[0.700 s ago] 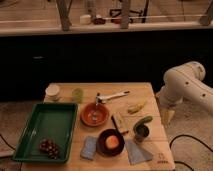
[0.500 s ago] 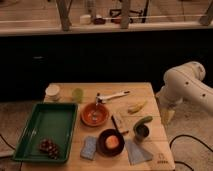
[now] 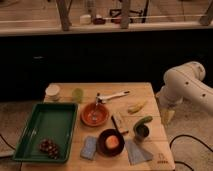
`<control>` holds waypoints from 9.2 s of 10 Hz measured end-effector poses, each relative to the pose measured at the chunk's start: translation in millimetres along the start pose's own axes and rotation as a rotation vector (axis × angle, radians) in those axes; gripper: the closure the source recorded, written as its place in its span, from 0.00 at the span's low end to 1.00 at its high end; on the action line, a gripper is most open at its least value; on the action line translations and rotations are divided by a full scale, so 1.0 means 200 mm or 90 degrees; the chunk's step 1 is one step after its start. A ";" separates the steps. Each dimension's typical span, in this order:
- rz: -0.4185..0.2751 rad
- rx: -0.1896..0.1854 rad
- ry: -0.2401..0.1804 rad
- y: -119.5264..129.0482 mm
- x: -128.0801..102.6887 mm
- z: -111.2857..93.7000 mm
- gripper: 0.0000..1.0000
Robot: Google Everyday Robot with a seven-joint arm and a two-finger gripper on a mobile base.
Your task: Place banana in plastic cup
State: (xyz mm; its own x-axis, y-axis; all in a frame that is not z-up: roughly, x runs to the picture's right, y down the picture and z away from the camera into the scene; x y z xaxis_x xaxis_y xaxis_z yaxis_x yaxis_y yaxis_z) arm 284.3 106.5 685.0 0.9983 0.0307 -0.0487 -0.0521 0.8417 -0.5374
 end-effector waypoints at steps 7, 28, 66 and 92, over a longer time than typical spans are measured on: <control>-0.048 0.005 -0.012 -0.15 -0.21 0.19 0.20; -0.125 -0.008 -0.071 -0.46 -0.26 0.65 0.20; -0.081 -0.048 -0.107 -0.52 -0.28 0.90 0.20; -0.081 -0.057 -0.100 -0.52 -0.36 0.81 0.99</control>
State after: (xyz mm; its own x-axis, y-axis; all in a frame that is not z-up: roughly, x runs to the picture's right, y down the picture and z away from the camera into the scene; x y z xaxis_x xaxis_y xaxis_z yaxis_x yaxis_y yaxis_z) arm 222.0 104.4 880.8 0.9882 0.0160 0.1522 0.0801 0.7933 -0.6035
